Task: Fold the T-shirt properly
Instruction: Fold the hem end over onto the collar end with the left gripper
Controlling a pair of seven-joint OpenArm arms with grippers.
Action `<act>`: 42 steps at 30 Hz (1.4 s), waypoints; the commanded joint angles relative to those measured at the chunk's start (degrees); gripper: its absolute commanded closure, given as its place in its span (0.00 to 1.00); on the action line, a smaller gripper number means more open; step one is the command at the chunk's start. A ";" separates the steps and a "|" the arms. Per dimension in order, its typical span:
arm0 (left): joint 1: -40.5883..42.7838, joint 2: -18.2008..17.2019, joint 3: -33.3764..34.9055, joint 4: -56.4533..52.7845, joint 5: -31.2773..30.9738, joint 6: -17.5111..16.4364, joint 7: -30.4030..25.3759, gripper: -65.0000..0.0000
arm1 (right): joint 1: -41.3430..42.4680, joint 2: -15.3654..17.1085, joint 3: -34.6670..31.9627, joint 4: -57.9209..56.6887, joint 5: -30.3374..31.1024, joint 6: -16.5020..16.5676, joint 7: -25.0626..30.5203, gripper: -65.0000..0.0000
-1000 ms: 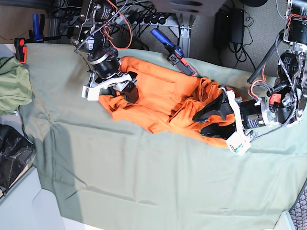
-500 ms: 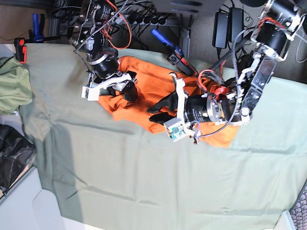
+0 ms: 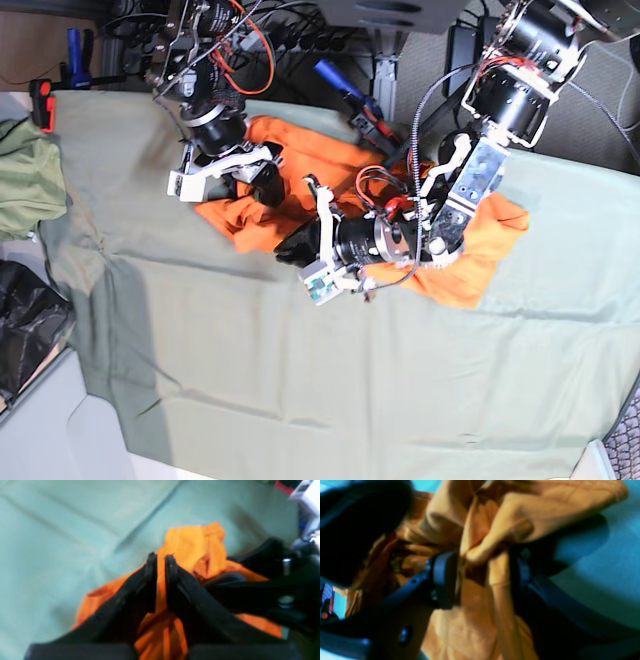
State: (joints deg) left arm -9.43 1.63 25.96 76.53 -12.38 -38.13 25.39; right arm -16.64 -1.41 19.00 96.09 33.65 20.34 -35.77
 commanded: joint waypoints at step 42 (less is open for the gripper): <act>2.80 1.36 8.61 -4.92 1.44 0.24 -4.28 0.91 | 0.11 0.31 2.05 2.67 7.80 4.96 0.42 0.48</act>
State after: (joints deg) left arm -6.17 2.07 34.17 70.76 -9.76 -36.67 21.58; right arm -16.88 -1.10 21.06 97.51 40.27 20.38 -36.99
